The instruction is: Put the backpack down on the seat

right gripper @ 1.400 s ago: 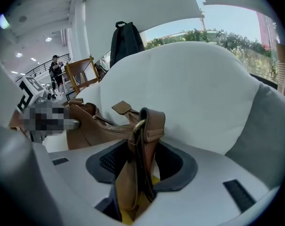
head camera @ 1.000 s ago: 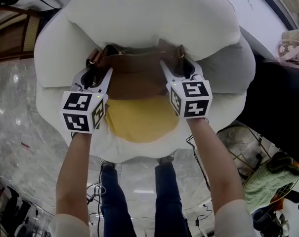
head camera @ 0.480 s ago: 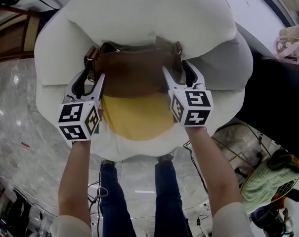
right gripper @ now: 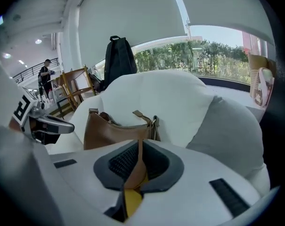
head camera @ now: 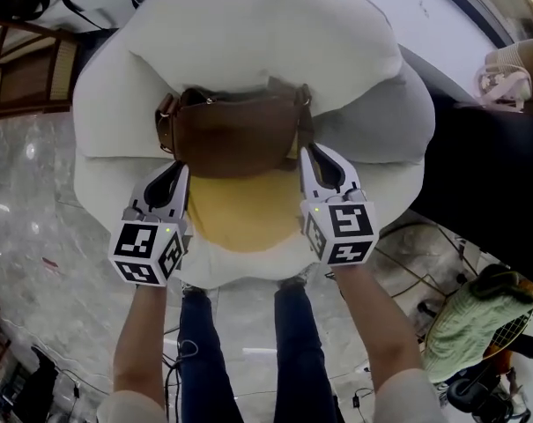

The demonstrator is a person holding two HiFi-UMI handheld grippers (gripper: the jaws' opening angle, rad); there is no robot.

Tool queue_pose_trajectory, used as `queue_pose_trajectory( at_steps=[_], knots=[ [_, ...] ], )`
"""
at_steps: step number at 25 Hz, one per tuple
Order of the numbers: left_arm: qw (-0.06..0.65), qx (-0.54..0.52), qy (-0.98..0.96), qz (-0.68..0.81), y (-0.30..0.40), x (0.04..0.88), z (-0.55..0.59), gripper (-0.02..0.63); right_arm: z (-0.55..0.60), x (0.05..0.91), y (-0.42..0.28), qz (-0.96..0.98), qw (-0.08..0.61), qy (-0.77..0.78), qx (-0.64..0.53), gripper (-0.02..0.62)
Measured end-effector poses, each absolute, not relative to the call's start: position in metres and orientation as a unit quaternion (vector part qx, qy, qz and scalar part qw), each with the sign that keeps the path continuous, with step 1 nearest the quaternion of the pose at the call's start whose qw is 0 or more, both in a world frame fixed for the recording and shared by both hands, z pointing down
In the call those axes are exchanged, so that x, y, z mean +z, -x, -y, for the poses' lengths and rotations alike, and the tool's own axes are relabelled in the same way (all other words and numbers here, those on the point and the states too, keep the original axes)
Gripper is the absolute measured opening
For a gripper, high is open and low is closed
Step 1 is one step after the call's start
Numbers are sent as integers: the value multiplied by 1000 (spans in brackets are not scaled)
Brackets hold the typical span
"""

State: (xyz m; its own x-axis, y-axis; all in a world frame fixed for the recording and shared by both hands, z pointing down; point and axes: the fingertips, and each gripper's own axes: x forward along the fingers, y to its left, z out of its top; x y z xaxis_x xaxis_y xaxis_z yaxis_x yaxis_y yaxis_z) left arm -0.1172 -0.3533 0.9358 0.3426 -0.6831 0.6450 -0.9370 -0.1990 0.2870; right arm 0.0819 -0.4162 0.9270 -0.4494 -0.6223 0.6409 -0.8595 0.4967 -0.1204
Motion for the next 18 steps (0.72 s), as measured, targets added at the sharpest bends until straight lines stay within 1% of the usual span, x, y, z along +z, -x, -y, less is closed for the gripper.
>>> queue_pose_trajectory(
  at_steps=[3,7,13,18],
  knots=[
    [338,193,-750,534,111,922,335,51,401,907,-80,824,247,-447,244,41],
    [360,167,-736,548,107,896,317,49,382,875,-81,823,225,-451,261,38],
    [348,155,-729,569,100,840,306,47,360,813,-83,831,204,-459,238,38],
    [332,148,-735,573,97,797,305,46,346,771,-83,830,184,-469,240,38]
  ],
)
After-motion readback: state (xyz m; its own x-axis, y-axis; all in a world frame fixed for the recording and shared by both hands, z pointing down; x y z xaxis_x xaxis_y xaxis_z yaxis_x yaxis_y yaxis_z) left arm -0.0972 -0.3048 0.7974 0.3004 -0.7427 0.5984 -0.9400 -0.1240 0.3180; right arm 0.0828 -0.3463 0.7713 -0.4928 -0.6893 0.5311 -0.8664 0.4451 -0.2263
